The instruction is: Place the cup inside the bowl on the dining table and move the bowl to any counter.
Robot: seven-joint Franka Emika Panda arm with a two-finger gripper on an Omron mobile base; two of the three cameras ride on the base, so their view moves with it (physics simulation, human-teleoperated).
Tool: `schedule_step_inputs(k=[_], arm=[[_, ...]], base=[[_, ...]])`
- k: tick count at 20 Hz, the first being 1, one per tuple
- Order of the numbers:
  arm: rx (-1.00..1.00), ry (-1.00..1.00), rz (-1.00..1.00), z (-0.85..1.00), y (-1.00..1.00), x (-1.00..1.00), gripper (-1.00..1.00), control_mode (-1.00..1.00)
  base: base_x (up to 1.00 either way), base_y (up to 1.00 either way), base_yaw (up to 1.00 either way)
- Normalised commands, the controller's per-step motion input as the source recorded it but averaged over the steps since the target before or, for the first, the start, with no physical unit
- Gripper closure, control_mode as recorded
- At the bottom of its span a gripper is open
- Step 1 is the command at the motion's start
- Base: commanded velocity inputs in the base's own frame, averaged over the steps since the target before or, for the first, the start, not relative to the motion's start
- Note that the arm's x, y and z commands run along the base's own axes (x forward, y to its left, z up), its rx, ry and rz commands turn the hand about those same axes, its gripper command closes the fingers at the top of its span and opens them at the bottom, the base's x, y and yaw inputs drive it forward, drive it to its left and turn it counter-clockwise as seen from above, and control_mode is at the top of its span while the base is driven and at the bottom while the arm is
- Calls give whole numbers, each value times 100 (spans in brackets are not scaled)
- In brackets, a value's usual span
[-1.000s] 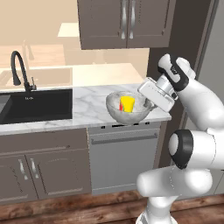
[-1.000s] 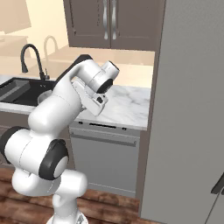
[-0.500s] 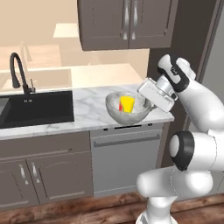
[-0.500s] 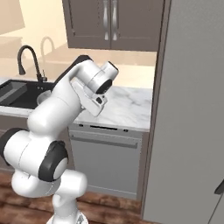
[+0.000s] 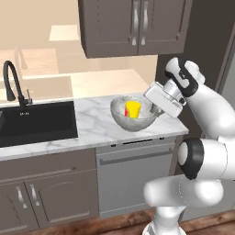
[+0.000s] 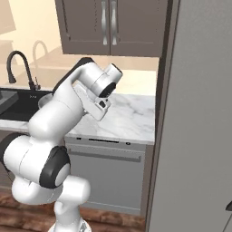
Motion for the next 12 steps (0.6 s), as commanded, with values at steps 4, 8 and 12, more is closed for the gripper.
schedule_step_inputs(k=[4,8,12], arm=[[0,0,0,0,0,0,100,100],[0,0,0,0,0,0,100,100],[0,0,0,0,0,0,100,100]], base=[[40,0,-4],[6,0,-1],[0,0,0]])
